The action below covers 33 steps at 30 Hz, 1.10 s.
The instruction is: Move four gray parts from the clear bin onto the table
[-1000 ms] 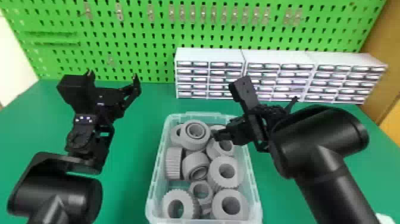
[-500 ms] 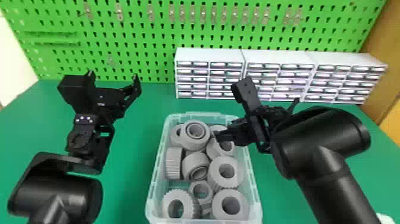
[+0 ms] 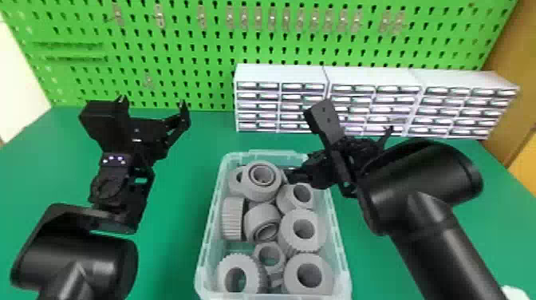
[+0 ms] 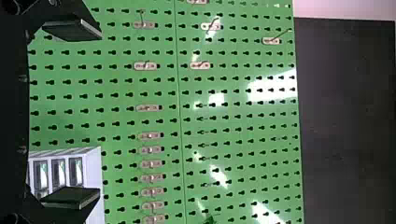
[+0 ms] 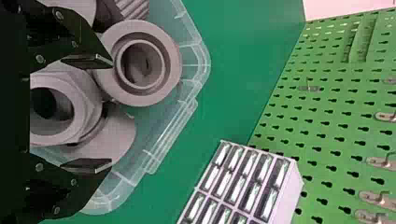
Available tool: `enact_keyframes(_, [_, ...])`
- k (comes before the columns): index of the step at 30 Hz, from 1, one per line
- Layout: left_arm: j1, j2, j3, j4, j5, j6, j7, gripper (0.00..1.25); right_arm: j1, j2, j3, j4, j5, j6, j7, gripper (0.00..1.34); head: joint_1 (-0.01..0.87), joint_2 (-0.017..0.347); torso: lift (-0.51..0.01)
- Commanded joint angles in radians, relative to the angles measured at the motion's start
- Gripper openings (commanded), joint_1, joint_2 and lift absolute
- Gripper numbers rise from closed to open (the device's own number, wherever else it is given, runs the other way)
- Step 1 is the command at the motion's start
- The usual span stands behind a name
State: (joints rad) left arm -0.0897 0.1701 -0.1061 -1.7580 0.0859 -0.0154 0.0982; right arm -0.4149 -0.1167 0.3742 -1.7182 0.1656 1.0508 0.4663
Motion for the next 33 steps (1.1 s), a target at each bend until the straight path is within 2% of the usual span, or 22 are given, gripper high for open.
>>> enact_keyframes(1, [0.001, 0.0, -0.001, 0.0, 0.0, 0.0, 0.0, 1.14, -0.022, 0.006, 0.011, 0.069, 0.018, -0.094, 0.0, 0.83, 0.678, 0.034, -0.05])
enact_keyframes(8, [0.001, 0.0, -0.003, 0.0, 0.0, 0.0, 0.0, 1.14, -0.047, 0.014, 0.005, 0.178, 0.02, -0.227, -0.006, 0.83, 0.678, 0.034, -0.05])
enact_keyframes(20, [0.005, 0.002, -0.001, 0.0, 0.0, 0.0, 0.0, 1.14, -0.094, 0.031, 0.052, 0.37, -0.075, -0.37, -0.035, 0.83, 0.678, 0.034, -0.05])
enact_keyframes(33, [0.007, 0.002, 0.0, 0.0, 0.0, 0.0, 0.0, 1.14, -0.123, 0.034, 0.083, 0.473, -0.09, -0.437, -0.038, 0.83, 0.678, 0.034, -0.05])
